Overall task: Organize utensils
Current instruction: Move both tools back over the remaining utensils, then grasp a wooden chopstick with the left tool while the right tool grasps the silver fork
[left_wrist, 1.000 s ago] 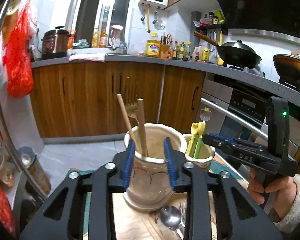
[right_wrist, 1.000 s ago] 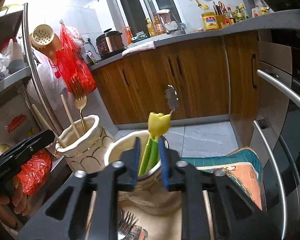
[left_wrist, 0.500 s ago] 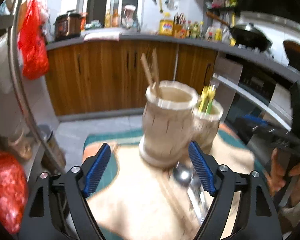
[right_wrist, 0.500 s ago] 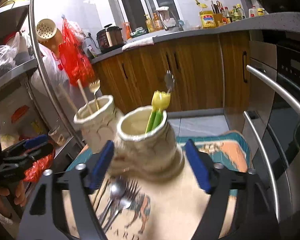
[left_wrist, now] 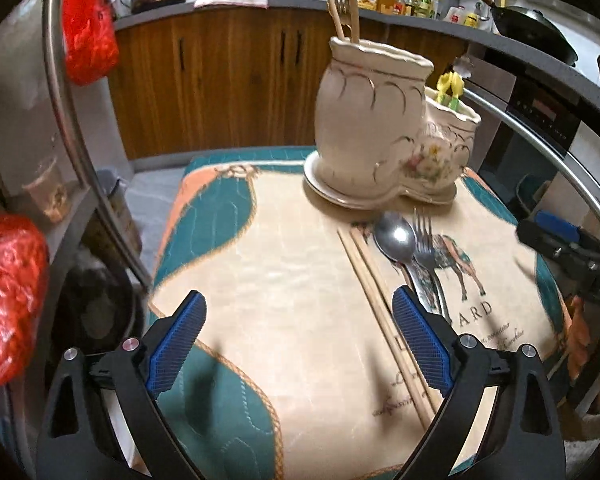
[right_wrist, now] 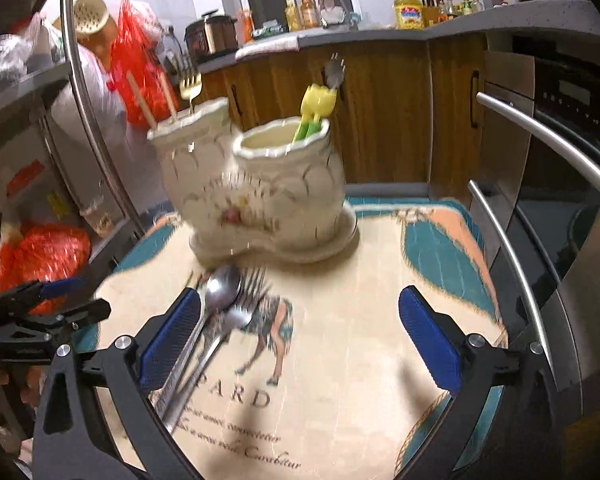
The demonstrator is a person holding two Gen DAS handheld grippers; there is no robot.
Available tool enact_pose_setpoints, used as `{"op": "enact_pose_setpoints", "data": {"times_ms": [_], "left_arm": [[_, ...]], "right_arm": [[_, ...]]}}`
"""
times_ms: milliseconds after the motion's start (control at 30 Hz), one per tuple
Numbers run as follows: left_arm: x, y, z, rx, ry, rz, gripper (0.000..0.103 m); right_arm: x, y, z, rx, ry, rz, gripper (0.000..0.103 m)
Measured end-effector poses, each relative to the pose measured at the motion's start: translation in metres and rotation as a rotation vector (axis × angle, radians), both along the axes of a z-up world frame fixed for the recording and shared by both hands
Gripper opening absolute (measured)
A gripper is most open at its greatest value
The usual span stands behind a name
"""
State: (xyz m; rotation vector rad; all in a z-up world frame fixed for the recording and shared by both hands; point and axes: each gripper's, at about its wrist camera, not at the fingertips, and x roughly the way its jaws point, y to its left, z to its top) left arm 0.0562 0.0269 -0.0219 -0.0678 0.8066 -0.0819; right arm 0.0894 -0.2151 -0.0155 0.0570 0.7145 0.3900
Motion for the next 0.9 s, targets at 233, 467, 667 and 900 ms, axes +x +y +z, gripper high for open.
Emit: {"op": "enact_pose_setpoints", "data": {"times_ms": [233,467,667,900], "left_arm": [[0.003,-0.022,-0.017,0.006,0.072,-0.042,0.092],[0.006,-0.033,-0.026,0.016,0.115,-0.055,0.076],[0.011,-0.043,-0.030,0.043,0.131,-0.064,0.061],[0.020,-0.048,-0.033,0.091,0.125,-0.062,0.049]], "right_arm": [[-0.004,0.004,-0.012,0.015,0.084,0.034,0.098],[-0.011,0.010,-0.015,-0.003,0.090,0.061,0.096],[-0.013,0.014,-0.019,-0.017,0.106,0.074,0.084],[-0.013,0.013,-0.022,-0.020,0.124,0.079,0.075]]}}
